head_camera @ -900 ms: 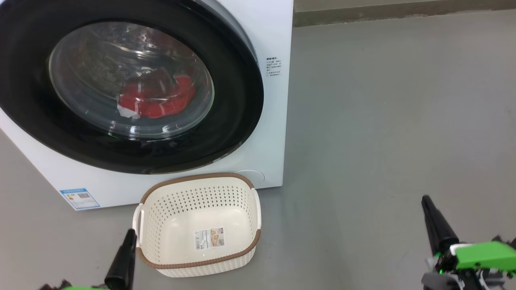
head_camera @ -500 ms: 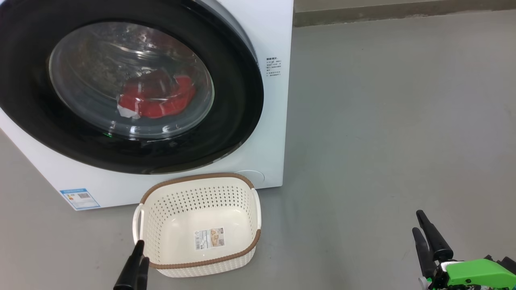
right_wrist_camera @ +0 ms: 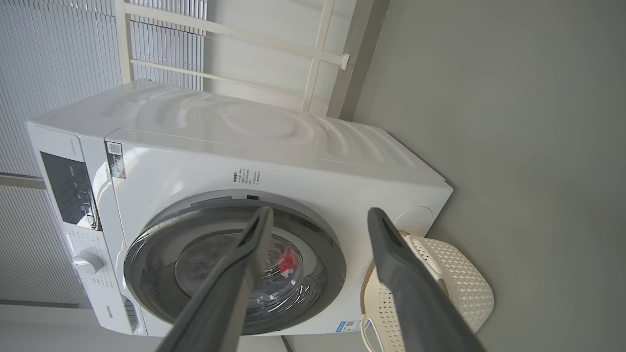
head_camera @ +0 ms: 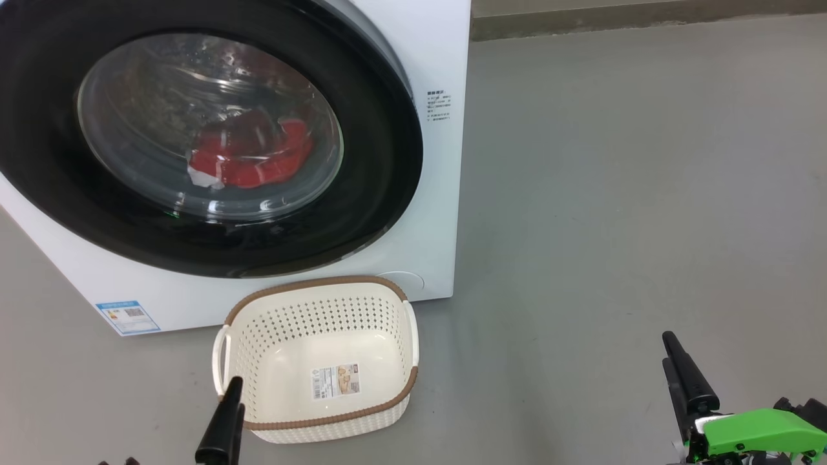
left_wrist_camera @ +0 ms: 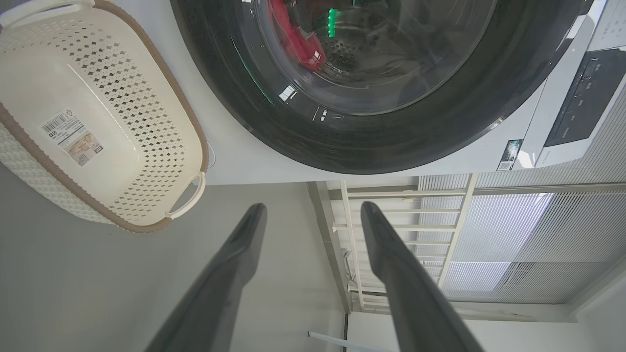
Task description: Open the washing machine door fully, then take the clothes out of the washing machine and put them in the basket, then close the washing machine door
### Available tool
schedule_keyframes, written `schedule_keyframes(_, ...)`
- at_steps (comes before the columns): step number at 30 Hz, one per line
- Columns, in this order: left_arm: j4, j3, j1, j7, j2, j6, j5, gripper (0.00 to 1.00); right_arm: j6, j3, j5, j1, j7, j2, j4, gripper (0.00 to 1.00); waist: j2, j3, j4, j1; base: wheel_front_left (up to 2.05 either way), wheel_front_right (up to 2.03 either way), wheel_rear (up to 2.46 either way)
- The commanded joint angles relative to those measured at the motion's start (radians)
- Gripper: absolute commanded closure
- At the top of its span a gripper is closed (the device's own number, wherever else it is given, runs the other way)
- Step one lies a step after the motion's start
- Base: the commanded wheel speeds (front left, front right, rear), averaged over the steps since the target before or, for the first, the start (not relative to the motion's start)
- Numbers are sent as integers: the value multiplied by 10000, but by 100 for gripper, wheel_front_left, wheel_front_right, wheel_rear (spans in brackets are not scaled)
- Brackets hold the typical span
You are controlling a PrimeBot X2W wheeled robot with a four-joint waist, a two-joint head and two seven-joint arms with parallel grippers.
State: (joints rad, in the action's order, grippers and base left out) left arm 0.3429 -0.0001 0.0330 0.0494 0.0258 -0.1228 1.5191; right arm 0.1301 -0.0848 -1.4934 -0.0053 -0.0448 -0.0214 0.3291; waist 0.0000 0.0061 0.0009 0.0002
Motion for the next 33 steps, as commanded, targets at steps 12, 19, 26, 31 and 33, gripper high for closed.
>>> schedule_keyframes(12, -238, 4, 629, -447, 161, -26, -1987, 0, 3, 325, 1852, -562, 420, -247, -519, 0, 0, 19, -7, -2, 0, 0, 0)
schedule_keyframes(19, -278, -44, 733, -654, 132, -30, -3099, 0, 3, 563, 3131, -645, 626, -362, -673, 0, 0, 23, 7, -2, 0, 0, 0)
schedule_keyframes(26, -280, -100, 843, -889, 119, -35, -4216, 0, 4, 781, 4294, -682, 859, -438, -844, 0, 0, 25, 11, -2, 0, 0, 0)
schedule_keyframes(31, -278, -80, 914, -1037, 120, -38, -4857, 0, 4, 916, 4920, -711, 1006, -461, -932, 0, 0, 31, -16, -2, 0, 0, 0)
schedule_keyframes(33, -282, -80, 944, -1096, 122, -39, -5072, 0, 4, 970, 5167, -727, 1065, -472, -973, 0, 0, 37, -26, -2, 0, 0, 0)
